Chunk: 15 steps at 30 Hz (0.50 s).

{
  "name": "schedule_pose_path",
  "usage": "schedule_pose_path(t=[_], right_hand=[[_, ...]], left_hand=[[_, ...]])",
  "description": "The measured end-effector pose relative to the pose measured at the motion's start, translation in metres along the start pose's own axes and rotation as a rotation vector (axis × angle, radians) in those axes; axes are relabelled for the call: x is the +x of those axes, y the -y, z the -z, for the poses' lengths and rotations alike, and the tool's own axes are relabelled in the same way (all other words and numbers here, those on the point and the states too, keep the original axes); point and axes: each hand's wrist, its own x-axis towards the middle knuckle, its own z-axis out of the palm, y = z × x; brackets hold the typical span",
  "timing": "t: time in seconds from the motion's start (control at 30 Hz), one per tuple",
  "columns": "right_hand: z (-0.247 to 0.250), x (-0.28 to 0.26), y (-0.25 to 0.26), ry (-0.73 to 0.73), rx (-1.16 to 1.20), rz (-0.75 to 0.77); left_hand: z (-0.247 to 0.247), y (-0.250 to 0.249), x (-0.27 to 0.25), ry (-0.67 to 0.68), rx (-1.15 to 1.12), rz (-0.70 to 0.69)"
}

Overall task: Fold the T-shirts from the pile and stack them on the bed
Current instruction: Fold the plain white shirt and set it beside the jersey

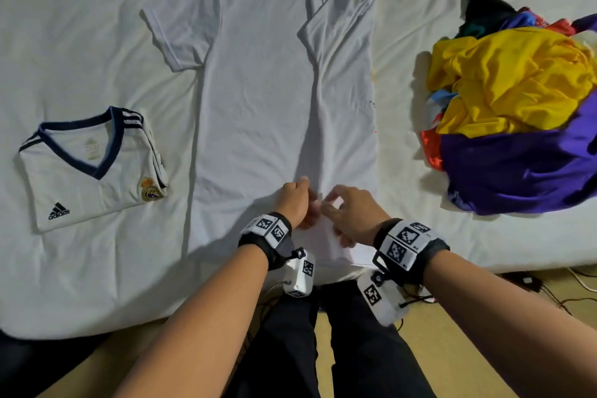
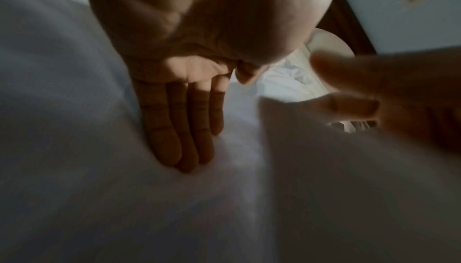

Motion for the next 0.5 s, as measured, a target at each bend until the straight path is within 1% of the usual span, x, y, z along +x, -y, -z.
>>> schedule_pose_path(t=[0.03,0.07,0.1,0.17,0.23,0.27,0.3,0.4,0.5], right_hand=[[-0.005,0.004,-0.003,0.030,0.053,-0.004],[-0.007,0.008,-0.007,0.003,0.050,0.001],[-0.007,0.015,-0.015,-0.089,-0.013,0.009],[-0.002,0.033,-0.034,-0.348,-0.185,-0.006],[0.000,0.045,-0.050,-0.539,-0.234,-0.069],[-0.003,0.050,-0.054,-0.594,-0.217,-0.104],[-0.005,0.053,-0.054,-0.625,-0.203,-0.116],[-0.019,0.066,-0.056,-0.647,-0.191,-0.100],[-0.022,0.069,-0.063,-0.660,-0.217,-0.100]], left_hand=[[-0.002,0.002,0.001,0.001,-0.014,0.015],[-0.003,0.004,0.000,-0.010,-0.024,0.032],[-0.004,0.004,-0.001,-0.013,-0.033,0.046],[-0.008,0.008,0.001,-0.019,-0.002,0.036],[-0.013,0.011,0.001,-0.056,0.150,-0.015],[-0.016,0.014,0.001,-0.075,0.233,-0.047],[-0.020,0.013,-0.001,-0.098,0.296,-0.084],[-0.032,0.020,-0.004,-0.193,0.440,-0.221],[-0.034,0.030,-0.006,-0.252,0.552,-0.282]])
